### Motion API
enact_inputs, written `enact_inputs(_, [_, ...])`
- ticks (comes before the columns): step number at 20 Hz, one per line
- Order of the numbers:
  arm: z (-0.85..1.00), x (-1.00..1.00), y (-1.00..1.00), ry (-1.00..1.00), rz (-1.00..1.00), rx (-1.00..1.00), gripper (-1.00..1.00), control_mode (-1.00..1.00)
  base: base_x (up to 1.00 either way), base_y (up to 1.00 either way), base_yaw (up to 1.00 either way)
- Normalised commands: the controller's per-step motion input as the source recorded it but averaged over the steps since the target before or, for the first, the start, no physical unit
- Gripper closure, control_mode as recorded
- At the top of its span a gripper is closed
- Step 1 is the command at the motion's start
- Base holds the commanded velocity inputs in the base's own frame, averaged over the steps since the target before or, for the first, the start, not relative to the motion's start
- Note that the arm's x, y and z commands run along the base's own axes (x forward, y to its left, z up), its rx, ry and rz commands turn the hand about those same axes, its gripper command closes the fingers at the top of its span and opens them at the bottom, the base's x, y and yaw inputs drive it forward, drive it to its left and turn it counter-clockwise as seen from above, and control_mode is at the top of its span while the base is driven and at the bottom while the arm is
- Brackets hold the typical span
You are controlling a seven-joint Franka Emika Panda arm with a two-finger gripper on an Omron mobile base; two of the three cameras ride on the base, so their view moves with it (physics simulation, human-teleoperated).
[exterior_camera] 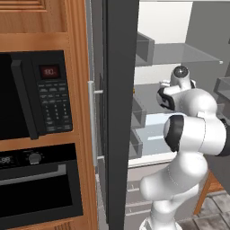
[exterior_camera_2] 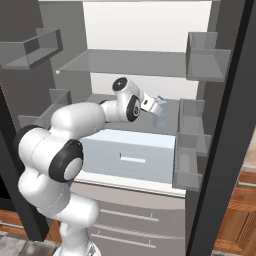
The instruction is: Take out the milk from the fridge and place it on the tray on the counter. Then take the sugar cube near the tray and place it in the tray.
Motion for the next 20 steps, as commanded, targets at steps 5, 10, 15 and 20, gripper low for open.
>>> enact_inputs(5, [-0.01,0.16,-0.13,0.00,0.00,0.00,-1.00,-1.00,0.00,0.00,0.00])
enact_inputs(10, [-0.03,0.19,-0.05,0.00,0.00,0.00,-1.00,-1.00,0.00,0.00,0.00])
enact_inputs(15, [-0.04,0.15,0.00,0.00,0.00,0.00,-1.00,-1.00,0.00,0.00,0.00])
enact_inputs(20, [-0.15,0.18,-0.01,0.00,0.00,0.00,-1.00,-1.00,0.00,0.00,0.00])
